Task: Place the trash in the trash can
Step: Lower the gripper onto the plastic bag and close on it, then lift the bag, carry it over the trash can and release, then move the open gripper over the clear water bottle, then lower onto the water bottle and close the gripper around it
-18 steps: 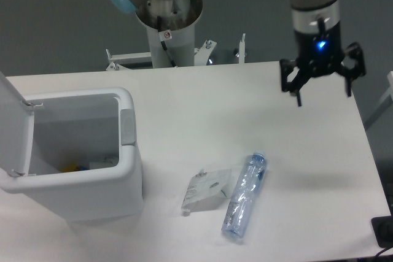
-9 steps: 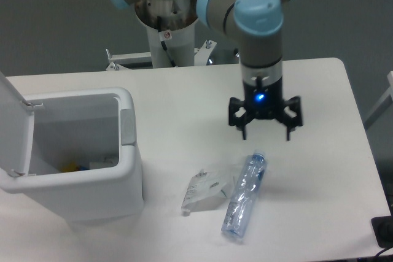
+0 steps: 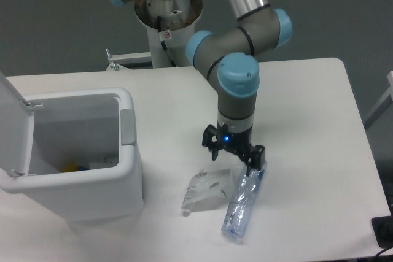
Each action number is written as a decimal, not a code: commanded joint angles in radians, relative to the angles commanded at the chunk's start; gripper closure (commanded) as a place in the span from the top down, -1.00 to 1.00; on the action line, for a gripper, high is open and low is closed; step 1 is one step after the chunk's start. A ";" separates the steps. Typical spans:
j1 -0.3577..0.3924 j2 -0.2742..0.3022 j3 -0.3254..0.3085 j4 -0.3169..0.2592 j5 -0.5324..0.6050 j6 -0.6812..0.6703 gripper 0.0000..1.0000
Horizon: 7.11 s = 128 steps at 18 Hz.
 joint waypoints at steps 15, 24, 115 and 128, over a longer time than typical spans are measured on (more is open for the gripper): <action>-0.057 -0.018 0.002 0.060 0.005 -0.158 -1.00; -0.075 0.015 0.009 0.060 -0.002 -0.209 -1.00; -0.017 -0.266 0.253 0.051 0.046 -0.371 0.32; 0.006 -0.131 0.281 0.054 -0.003 -0.422 0.24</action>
